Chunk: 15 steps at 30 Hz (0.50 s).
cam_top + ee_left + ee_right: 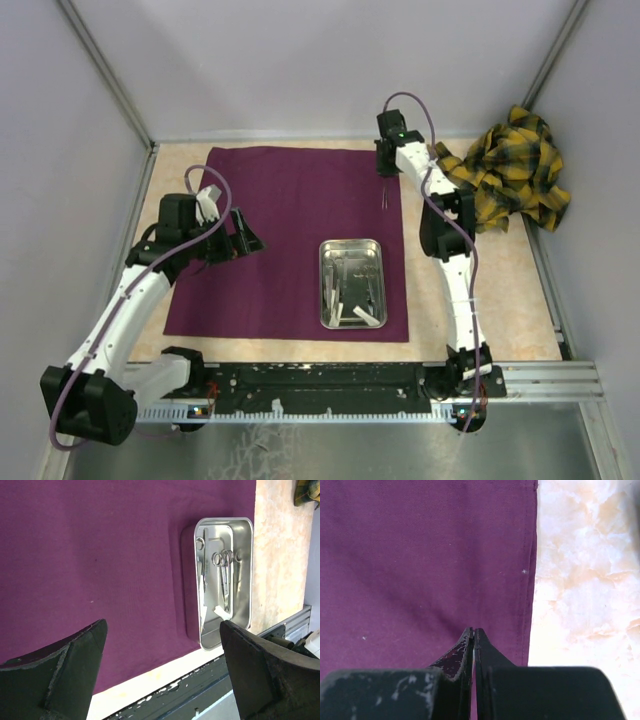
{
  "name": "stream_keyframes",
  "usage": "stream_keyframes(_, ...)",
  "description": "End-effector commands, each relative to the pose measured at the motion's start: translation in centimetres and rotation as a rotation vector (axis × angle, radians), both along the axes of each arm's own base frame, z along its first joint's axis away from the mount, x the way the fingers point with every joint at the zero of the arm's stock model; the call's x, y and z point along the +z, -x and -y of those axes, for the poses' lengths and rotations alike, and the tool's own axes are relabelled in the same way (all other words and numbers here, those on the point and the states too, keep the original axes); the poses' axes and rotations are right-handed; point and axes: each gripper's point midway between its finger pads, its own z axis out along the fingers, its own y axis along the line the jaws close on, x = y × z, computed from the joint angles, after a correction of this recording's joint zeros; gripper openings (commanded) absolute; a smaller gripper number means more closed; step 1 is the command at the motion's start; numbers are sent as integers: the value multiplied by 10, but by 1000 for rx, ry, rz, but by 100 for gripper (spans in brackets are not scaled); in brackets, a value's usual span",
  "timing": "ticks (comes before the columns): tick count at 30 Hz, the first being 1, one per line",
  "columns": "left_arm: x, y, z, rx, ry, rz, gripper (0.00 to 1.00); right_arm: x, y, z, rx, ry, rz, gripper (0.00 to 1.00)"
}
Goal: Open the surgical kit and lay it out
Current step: Place the medical item in the surgical kit.
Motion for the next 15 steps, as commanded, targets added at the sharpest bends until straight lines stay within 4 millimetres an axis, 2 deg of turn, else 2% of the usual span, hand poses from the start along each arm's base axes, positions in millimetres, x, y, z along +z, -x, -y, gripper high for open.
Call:
stream_keyframes(1, 9, -9, 1, 3, 0, 45, 99, 17, -24, 5, 4, -17, 87, 0)
stream_keyframes(13, 5, -12, 1, 8, -4, 36, 100, -7, -26, 7, -13, -21, 60, 0)
stream_keyframes(15, 4, -12, 1, 10, -4, 35, 99, -10, -25, 9, -18, -18, 52, 3)
